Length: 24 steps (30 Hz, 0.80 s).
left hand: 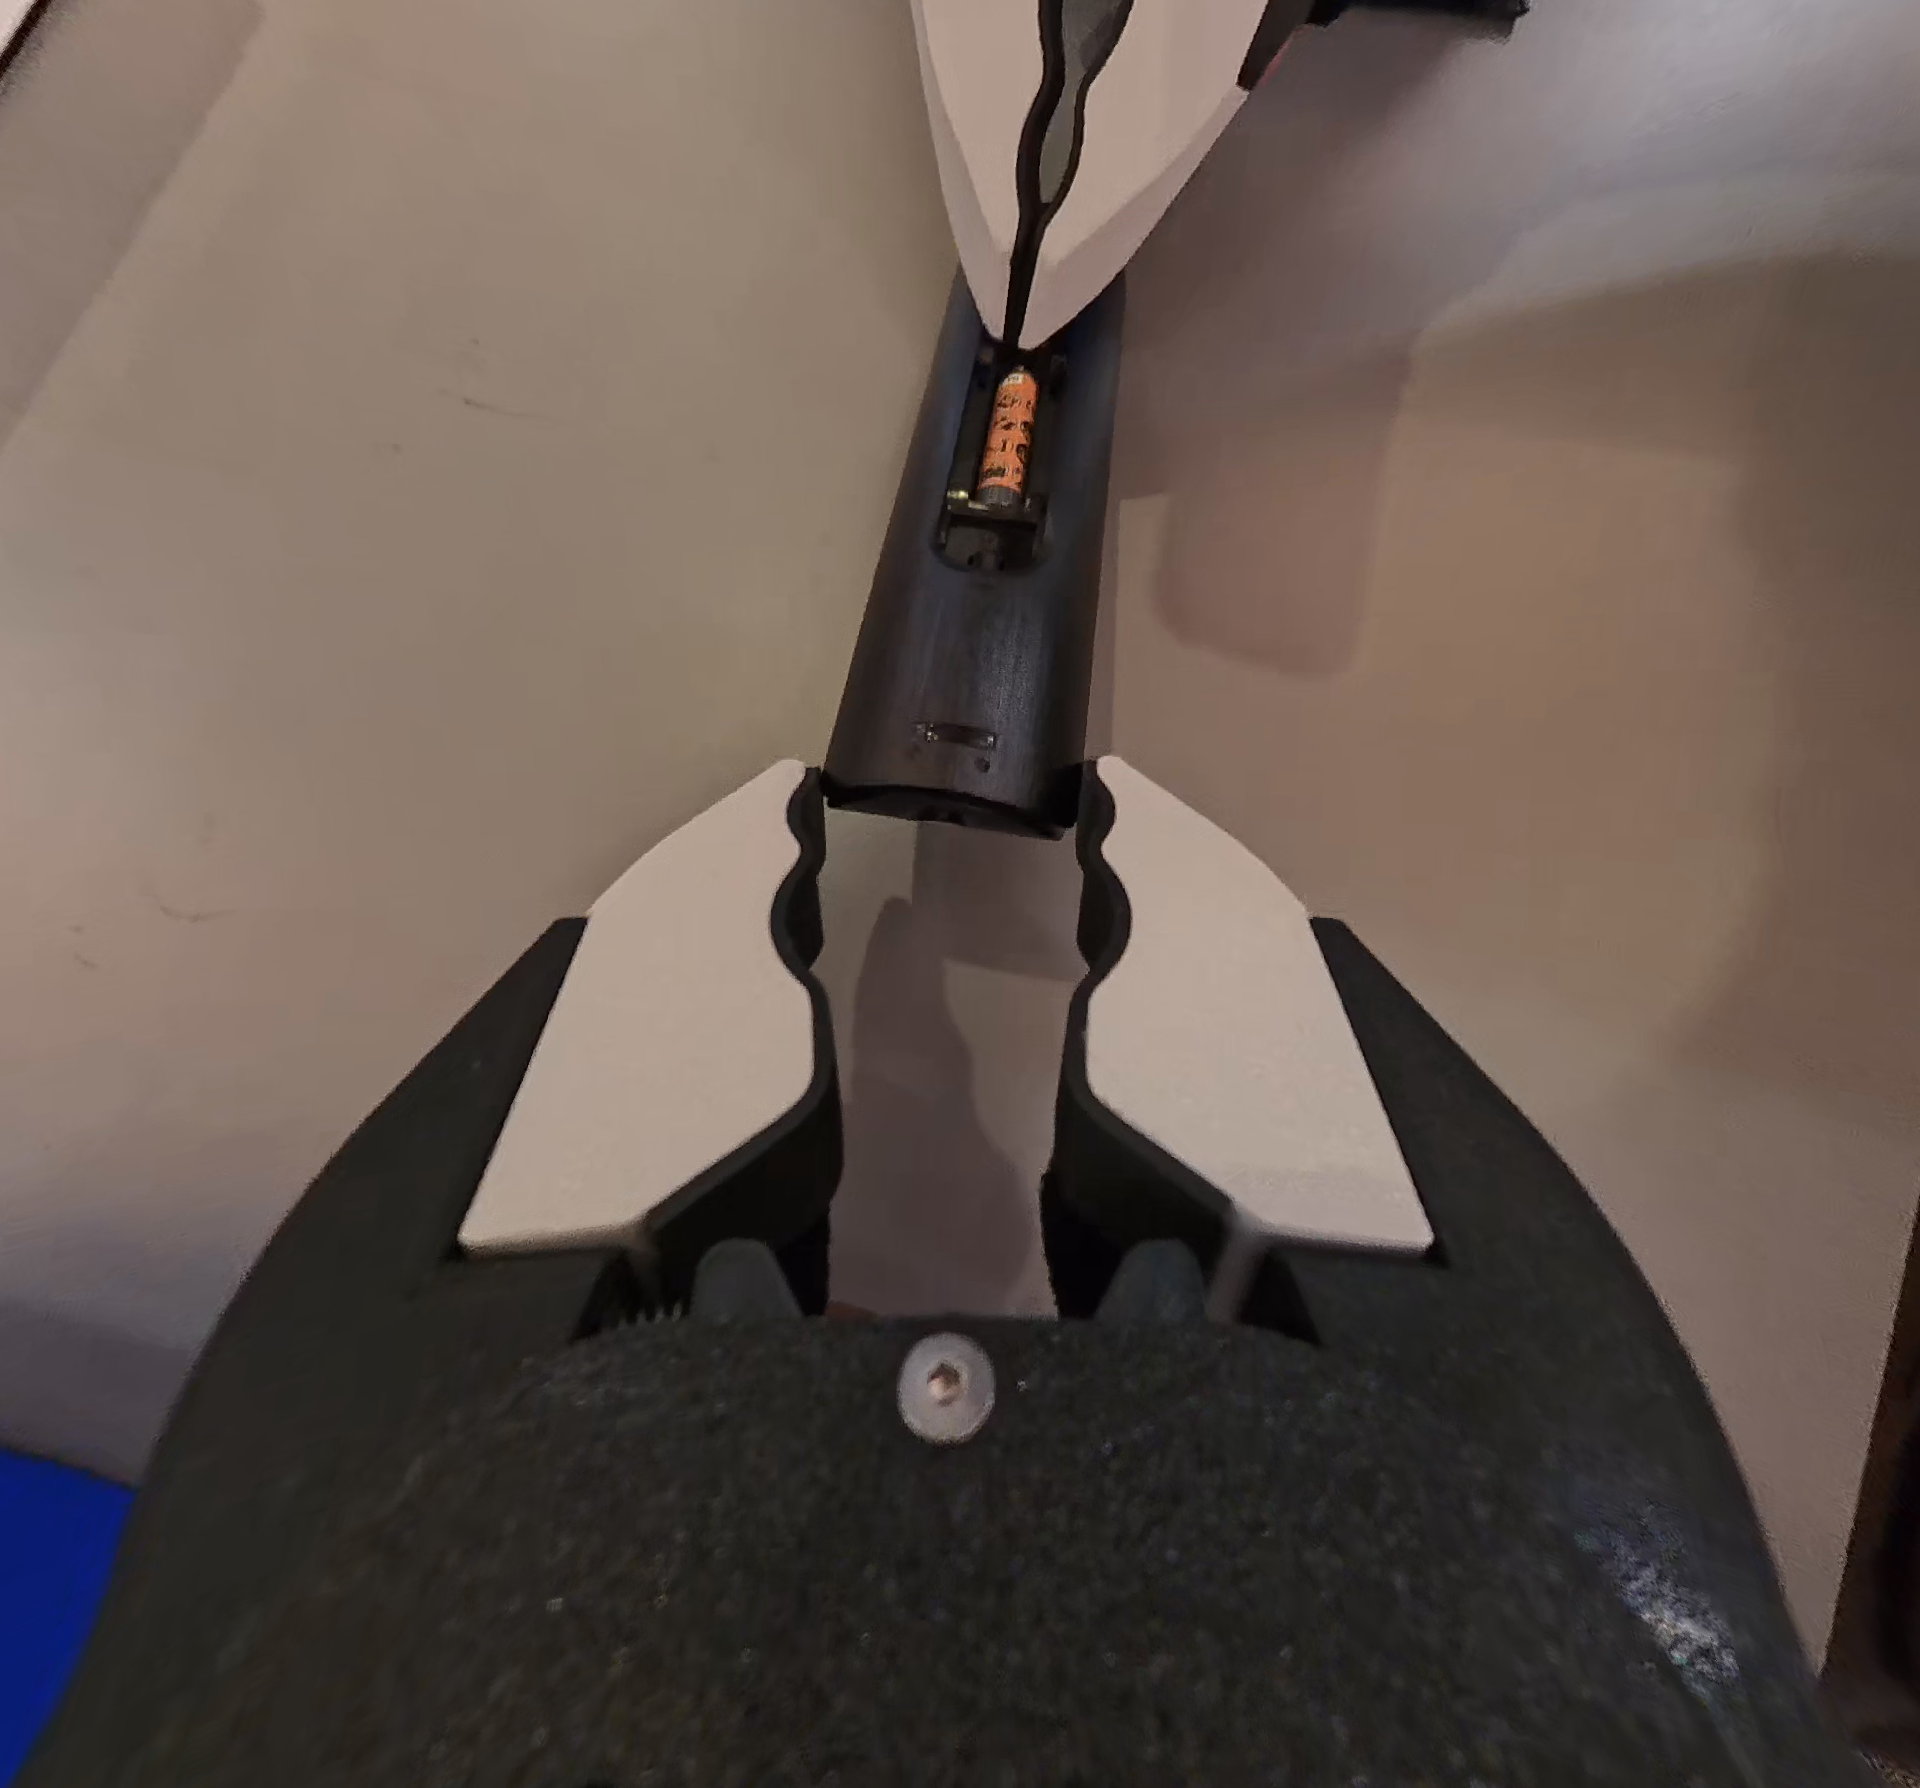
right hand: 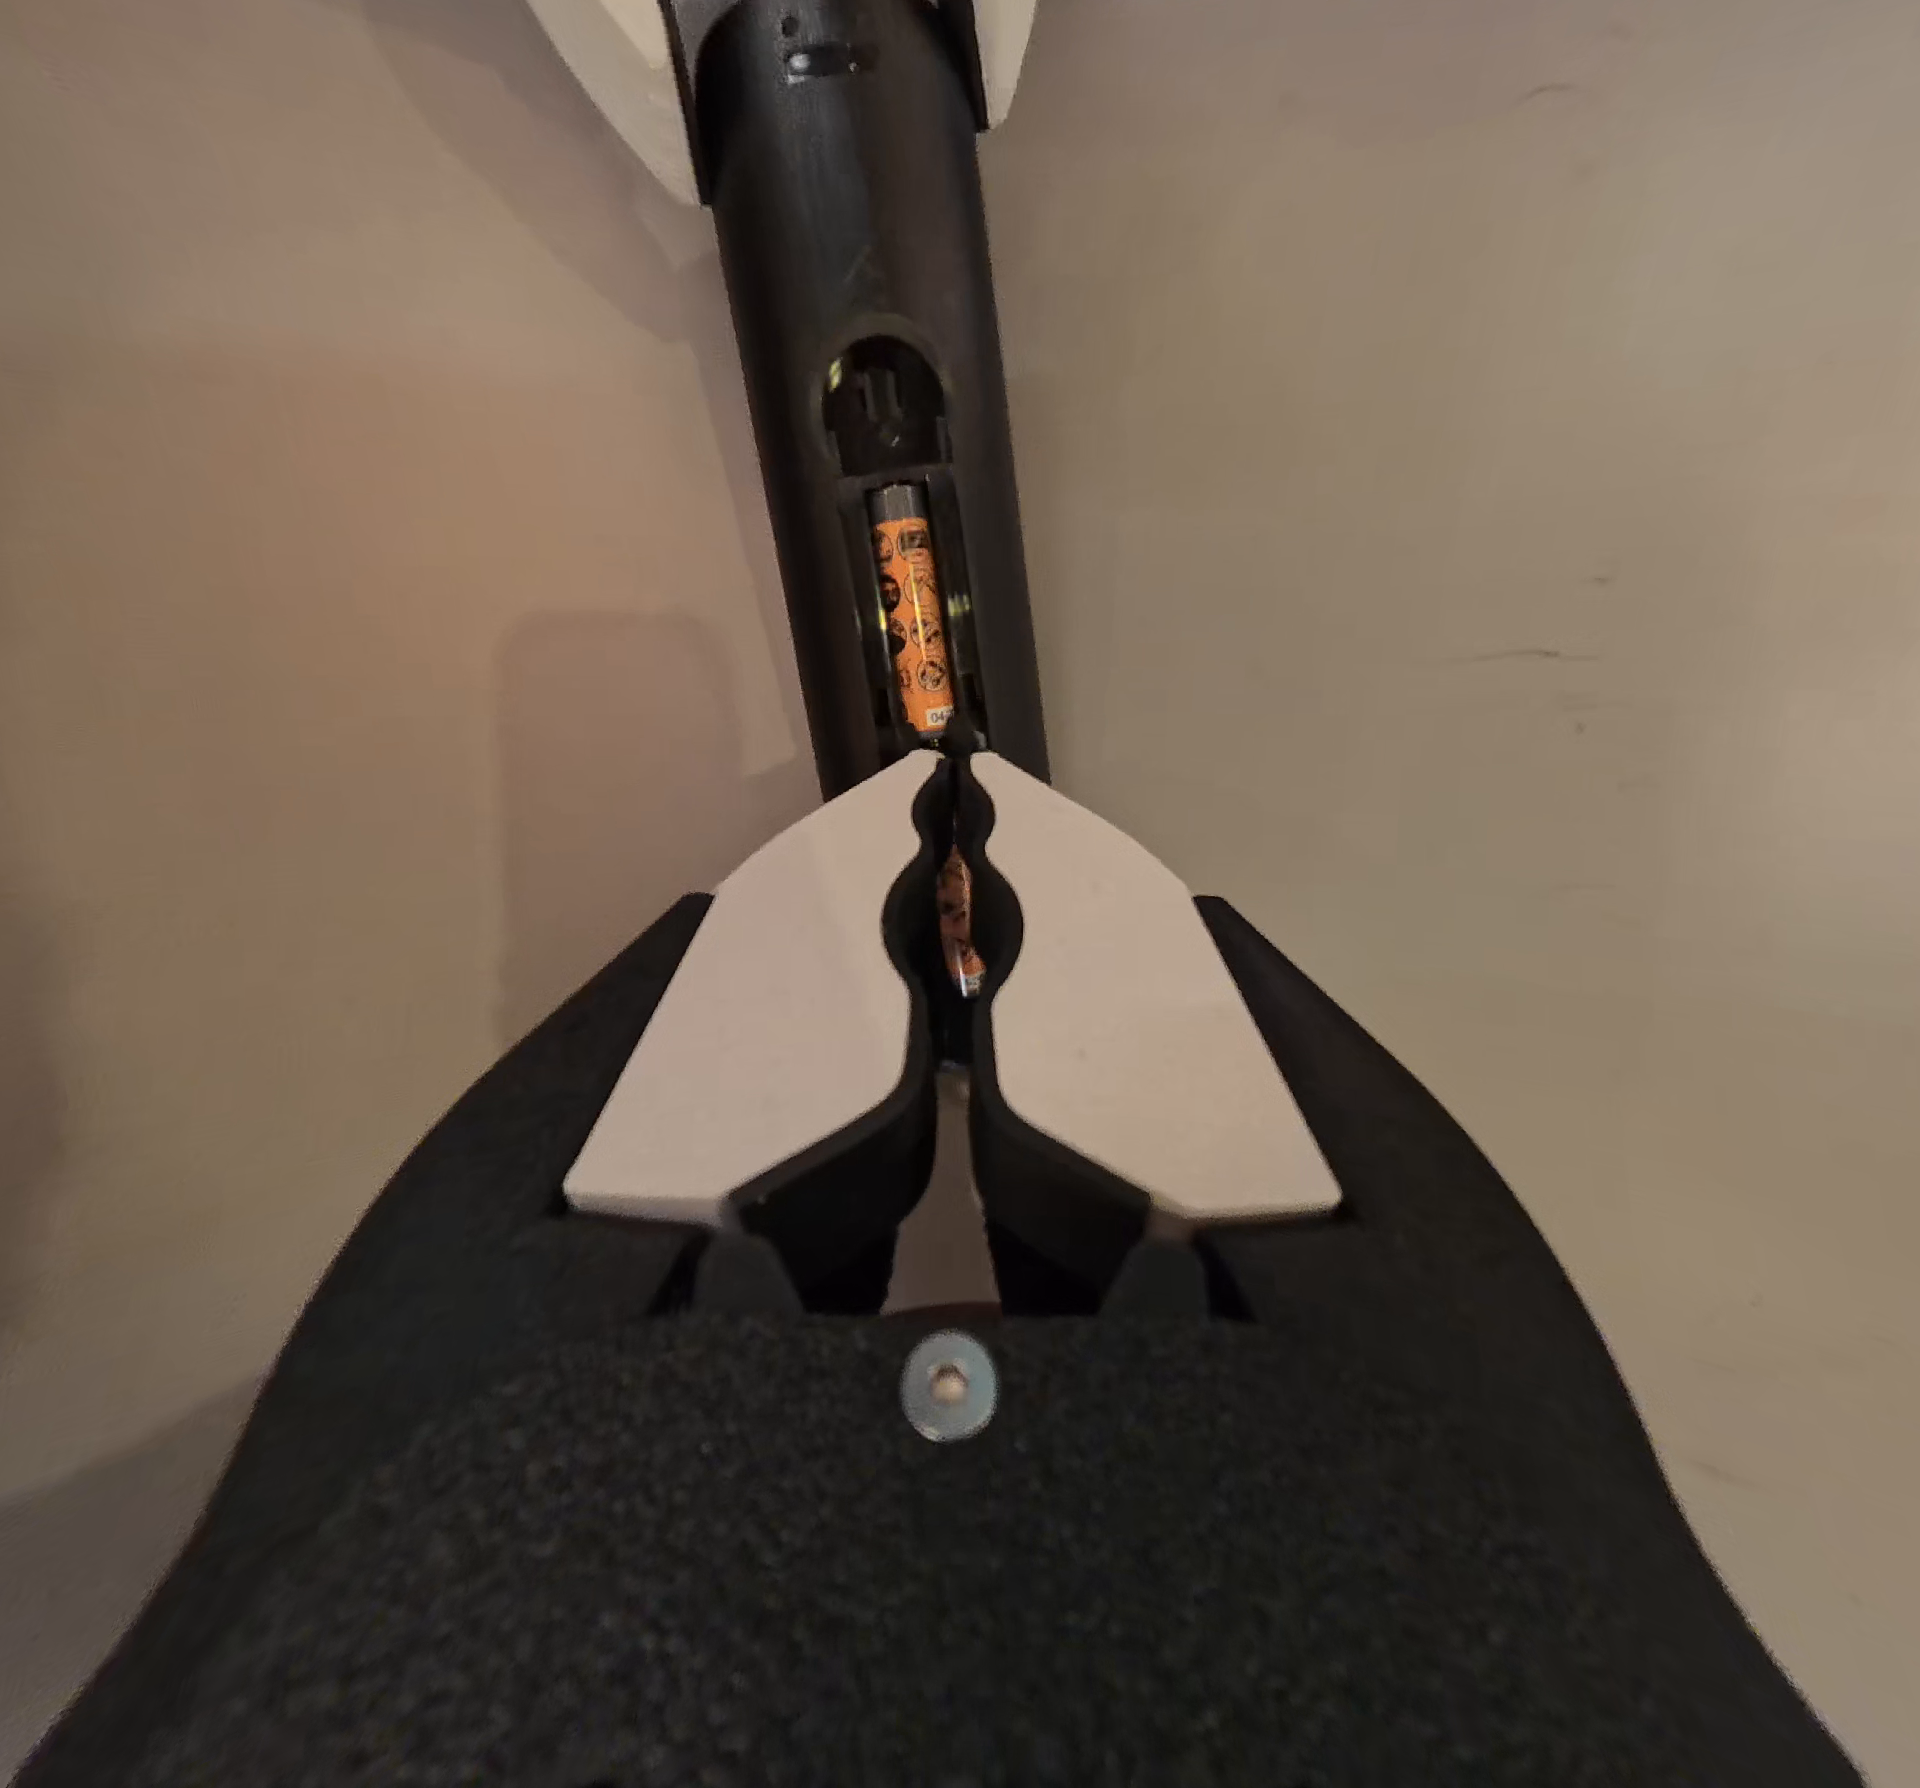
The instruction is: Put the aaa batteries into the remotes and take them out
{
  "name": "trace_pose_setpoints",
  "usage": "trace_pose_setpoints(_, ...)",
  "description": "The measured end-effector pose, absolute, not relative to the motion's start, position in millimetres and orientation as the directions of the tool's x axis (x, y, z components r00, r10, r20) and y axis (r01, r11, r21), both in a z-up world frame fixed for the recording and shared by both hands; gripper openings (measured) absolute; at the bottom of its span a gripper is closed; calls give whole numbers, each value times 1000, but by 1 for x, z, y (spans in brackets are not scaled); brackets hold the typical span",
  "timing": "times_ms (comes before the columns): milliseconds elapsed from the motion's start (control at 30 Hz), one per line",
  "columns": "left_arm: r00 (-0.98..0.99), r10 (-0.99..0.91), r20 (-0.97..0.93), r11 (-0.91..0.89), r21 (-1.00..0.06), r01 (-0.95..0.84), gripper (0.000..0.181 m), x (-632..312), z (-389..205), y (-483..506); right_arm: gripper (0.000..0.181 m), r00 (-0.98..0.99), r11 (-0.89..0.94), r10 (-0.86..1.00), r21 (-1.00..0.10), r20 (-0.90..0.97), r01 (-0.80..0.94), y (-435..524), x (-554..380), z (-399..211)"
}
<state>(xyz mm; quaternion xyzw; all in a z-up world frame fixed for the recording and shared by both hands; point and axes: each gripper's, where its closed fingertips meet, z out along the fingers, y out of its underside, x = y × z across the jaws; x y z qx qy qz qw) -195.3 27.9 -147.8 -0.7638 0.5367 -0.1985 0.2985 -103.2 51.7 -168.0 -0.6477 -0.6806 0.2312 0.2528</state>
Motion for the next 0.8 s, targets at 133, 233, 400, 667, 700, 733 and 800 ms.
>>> trace_pose_setpoints(133,351,-936,-7,-258,-665,-700,46,-196,-152,28,0,-24,55,998,-662,57,748,53,-104,-168)
trace_pose_setpoints(233,347,-938,-6,-254,-668,-699,46,-196,-149,27,0,9,45,997,-692,73,721,58,-102,-160)
trace_pose_setpoints(400,347,-938,-5,-256,-665,-702,46,-196,-151,27,0,10,38,997,-639,71,768,58,-89,-157)
trace_pose_setpoints(667,349,-937,-7,-263,-647,-716,46,-198,-157,26,0,-34,71,997,-582,74,810,52,-96,-173)
trace_pose_setpoints(700,351,-936,-1,-264,-656,-707,46,-197,-156,27,0,-31,76,996,-573,88,816,54,-96,-172)
trace_pose_setpoints(733,349,-937,3,-265,-656,-706,46,-197,-156,27,0,-32,78,995,-580,90,811,54,-97,-170)
trace_pose_setpoints(800,348,-937,-1,-263,-654,-709,46,-197,-156,27,0,-20,72,996,-598,93,799,56,-99,-162)
